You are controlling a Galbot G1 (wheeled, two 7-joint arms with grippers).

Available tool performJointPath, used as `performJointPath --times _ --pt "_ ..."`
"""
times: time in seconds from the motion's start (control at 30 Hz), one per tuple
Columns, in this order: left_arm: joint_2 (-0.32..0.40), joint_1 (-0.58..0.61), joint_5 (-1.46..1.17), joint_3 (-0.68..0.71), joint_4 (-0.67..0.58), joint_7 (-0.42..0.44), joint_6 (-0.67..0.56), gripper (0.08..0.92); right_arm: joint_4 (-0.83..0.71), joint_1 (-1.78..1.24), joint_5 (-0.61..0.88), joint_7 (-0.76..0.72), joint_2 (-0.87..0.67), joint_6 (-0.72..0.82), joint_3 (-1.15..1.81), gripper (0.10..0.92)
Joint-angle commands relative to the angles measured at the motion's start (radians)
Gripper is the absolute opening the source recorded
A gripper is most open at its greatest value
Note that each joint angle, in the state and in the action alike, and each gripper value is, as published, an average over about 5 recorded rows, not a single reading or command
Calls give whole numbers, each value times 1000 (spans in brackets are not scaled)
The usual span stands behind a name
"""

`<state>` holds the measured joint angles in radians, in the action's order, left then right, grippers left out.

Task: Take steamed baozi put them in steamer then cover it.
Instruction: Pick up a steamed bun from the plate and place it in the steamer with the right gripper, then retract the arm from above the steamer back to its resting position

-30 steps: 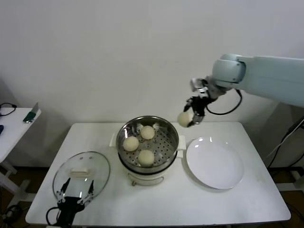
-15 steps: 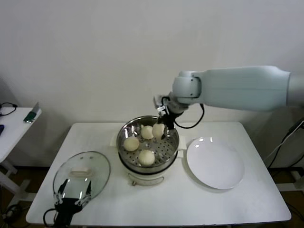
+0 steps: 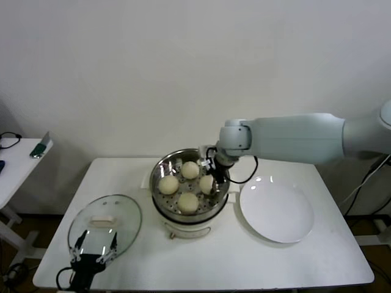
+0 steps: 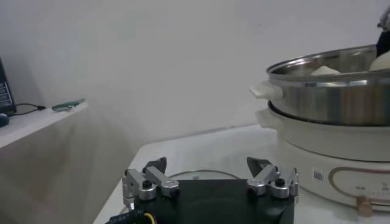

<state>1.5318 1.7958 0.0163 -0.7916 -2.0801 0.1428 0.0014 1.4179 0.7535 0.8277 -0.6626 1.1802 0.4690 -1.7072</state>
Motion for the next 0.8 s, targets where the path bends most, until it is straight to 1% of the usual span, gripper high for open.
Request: performJointPath --times 0.03,0.17,0.23,0.33,0.43,0.6,0.7,0.73,0.8 --pt "-3 -2 0 -2 2 -1 1 823 -21 -68 -37 27 5 11 16 679" --pt "-3 -4 -1 -4 2 -4 1 823 -28 -65 -35 18 6 -1 37 684" --pt "-3 -5 -2 -5 1 -6 3 823 -30 -53 -12 6 6 -14 52 704" --pt "-3 -8 -3 -8 -1 -8 5 823 -36 -16 45 -26 5 -39 75 767" --pt "-3 -9 -3 -10 -7 -9 9 823 -40 32 83 -79 -7 -73 83 813" --pt "-5 -2 -8 -13 -14 -9 10 823 -30 94 115 -157 -87 -124 100 822" --pt "-8 -2 -16 -14 -15 -11 15 823 -28 81 158 -102 -173 -121 178 823" --pt "-8 -4 -17 -14 -16 -15 20 823 -26 59 178 -52 -203 -115 221 823" --pt "-7 -12 -17 -12 -17 -36 38 823 -13 -38 215 106 -270 -99 364 823"
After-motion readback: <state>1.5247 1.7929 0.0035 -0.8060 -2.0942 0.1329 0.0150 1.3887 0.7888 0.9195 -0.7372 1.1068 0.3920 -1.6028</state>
